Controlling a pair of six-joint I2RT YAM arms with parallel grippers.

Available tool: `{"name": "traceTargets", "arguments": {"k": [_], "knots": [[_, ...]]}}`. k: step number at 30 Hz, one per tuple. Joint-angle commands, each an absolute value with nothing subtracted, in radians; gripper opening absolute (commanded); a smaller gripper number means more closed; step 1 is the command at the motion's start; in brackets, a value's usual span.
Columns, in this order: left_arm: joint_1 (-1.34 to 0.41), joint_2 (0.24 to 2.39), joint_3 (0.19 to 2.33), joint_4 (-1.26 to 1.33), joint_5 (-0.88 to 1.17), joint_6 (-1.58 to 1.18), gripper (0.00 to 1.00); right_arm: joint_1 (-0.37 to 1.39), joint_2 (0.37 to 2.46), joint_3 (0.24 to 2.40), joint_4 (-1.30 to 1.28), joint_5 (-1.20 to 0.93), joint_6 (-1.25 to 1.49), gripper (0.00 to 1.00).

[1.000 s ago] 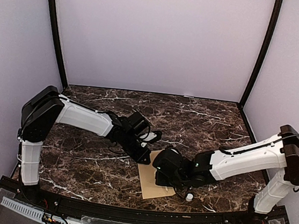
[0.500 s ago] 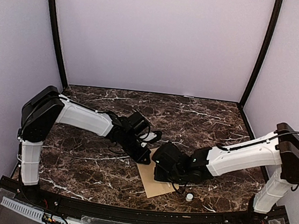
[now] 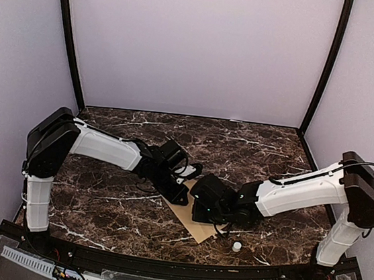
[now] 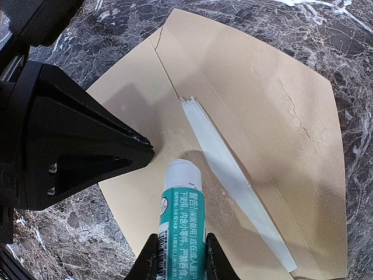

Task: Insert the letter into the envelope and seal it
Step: Paint the envelope at the center of the board.

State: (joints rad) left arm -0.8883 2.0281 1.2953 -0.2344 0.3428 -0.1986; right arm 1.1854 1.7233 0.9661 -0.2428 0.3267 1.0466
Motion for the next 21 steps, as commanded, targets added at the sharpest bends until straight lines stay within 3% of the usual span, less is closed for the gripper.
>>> {"name": "traceTargets", "arguments": {"k": [1,11,21], "knots": [[-0.883,1.997,1.309,-0.265,0.322,-0.198,0.09,1.172,1.745,0.968,-0.256,0.290,1.025,0.00],[-0.850,1.919,1.341,-0.305,0.215,-0.164,0.27,1.172,1.631,0.924,-0.241,0.260,1.013,0.00],[-0.852,1.954,1.374,-0.358,0.147,-0.128,0.32,1.173,1.507,0.862,-0.276,0.227,0.999,0.00]]}}
